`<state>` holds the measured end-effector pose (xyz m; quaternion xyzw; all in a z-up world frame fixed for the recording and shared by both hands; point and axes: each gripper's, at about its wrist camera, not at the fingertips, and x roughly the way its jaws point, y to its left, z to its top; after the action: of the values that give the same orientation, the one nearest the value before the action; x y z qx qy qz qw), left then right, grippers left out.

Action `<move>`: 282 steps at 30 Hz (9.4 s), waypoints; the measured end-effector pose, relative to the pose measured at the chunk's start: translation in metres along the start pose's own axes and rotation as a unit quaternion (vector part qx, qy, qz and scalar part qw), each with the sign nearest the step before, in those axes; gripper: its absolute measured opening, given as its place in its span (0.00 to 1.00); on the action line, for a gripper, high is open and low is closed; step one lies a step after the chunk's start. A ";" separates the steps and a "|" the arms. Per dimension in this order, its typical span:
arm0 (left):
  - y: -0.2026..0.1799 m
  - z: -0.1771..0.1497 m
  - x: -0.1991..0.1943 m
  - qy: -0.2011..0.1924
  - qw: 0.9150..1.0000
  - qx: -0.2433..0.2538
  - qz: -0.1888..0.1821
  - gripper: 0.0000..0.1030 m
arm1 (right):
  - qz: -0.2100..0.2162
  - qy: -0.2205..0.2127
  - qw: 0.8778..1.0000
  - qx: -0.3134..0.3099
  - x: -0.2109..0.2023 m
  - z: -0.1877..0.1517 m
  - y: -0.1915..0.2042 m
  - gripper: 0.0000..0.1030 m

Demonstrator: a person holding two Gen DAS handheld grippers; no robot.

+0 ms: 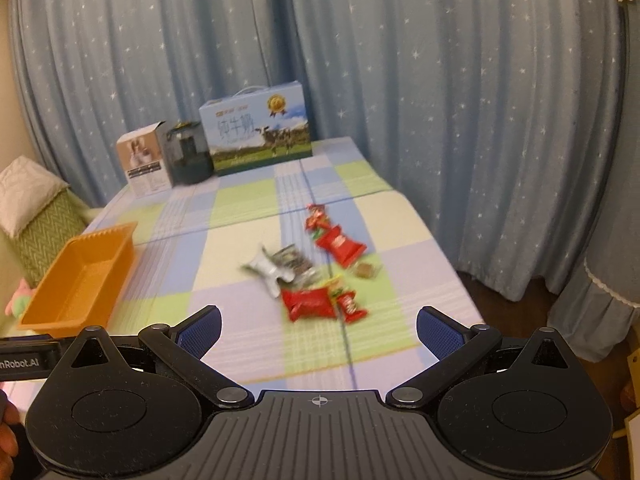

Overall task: Organize snacks
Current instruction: 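Grasp a small red candy with the right tool while the left tool approaches a red wrapper, then grasp the large red wrapped snack with the left tool, then carry both red candies to the orange tray and open both tools, then move both open tools back toward the remaining snacks, then grasp the yellow candy with the right tool while the left tool grasps the white-green pouch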

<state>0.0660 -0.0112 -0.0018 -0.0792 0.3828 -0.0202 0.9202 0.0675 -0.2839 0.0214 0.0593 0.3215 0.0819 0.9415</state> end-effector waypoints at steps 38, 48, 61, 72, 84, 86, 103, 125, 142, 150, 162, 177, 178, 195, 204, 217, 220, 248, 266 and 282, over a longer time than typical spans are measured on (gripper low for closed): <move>-0.106 0.039 0.205 0.045 0.922 0.326 -0.204 0.53 | 0.021 0.091 0.993 -0.069 0.184 -0.021 -0.058 0.16; -0.125 0.026 0.226 0.073 0.919 0.345 -0.177 0.34 | 0.013 0.099 0.994 -0.045 0.177 -0.023 -0.066 0.16; -0.107 0.032 0.203 0.068 0.940 0.296 -0.154 0.23 | 0.016 0.086 0.996 -0.036 0.162 -0.011 -0.059 0.16; -0.090 0.038 0.157 0.047 0.957 0.264 -0.110 0.23 | 0.028 0.059 0.997 -0.047 0.132 0.006 -0.036 0.16; -0.051 0.049 0.090 -0.003 0.976 0.207 -0.061 0.23 | 0.056 0.020 0.996 -0.066 0.094 0.033 0.009 0.16; -0.038 0.052 0.077 -0.013 0.980 0.192 -0.048 0.23 | 0.066 0.013 0.995 -0.067 0.090 0.038 0.021 0.16; 0.105 0.061 -0.020 -0.074 0.992 0.029 0.098 0.23 | 0.199 0.002 0.973 -0.117 0.095 0.051 0.181 0.16; 0.209 0.059 0.011 -0.077 0.982 -0.068 0.158 0.23 | 0.274 0.031 0.949 -0.149 0.194 0.032 0.293 0.16; 0.234 0.063 0.068 -0.057 0.984 -0.079 0.151 0.24 | 0.278 0.061 0.947 -0.150 0.252 0.027 0.307 0.16; 0.242 0.059 0.067 -0.063 0.979 -0.088 0.170 0.34 | 0.282 0.071 0.945 -0.146 0.256 0.024 0.310 0.16; 0.246 0.058 0.063 -0.066 0.977 -0.095 0.178 0.34 | 0.313 0.085 0.936 -0.137 0.258 0.021 0.315 0.18; 0.247 0.056 0.061 -0.067 0.976 -0.098 0.181 0.35 | 0.296 0.069 0.944 -0.129 0.257 0.025 0.311 0.67; 0.247 0.056 0.061 -0.066 0.976 -0.099 0.181 0.35 | 0.295 0.069 0.944 -0.130 0.257 0.025 0.310 0.67; 0.216 0.068 0.046 -0.086 0.979 -0.078 0.165 0.48 | 0.238 0.029 0.964 -0.115 0.229 0.037 0.269 0.67; 0.158 0.075 0.024 -0.102 0.986 -0.051 0.123 0.61 | 0.181 0.018 0.981 -0.072 0.177 0.040 0.201 0.67; 0.054 0.060 0.014 -0.094 0.995 -0.002 0.040 0.77 | 0.064 -0.006 0.998 0.012 0.082 0.032 0.067 0.67; 0.032 0.055 0.017 -0.086 0.996 0.011 0.022 0.82 | 0.040 -0.014 0.999 0.021 0.063 0.030 0.038 0.67; -0.023 0.059 0.125 -0.005 0.999 0.038 -0.024 0.89 | 0.038 0.042 0.997 -0.043 0.147 0.012 -0.042 0.67; -0.021 0.063 0.198 0.024 0.998 0.014 -0.049 0.88 | 0.039 0.093 0.987 -0.122 0.237 -0.004 -0.027 0.26; -0.042 0.074 0.249 0.033 0.995 -0.056 -0.073 0.63 | 0.036 0.081 0.992 -0.088 0.226 -0.002 -0.033 0.22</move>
<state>0.2953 -0.0670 -0.1180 -0.1579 0.4064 -0.0683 0.8973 0.2462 -0.2726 -0.1199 -0.0189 0.3859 0.1482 0.9104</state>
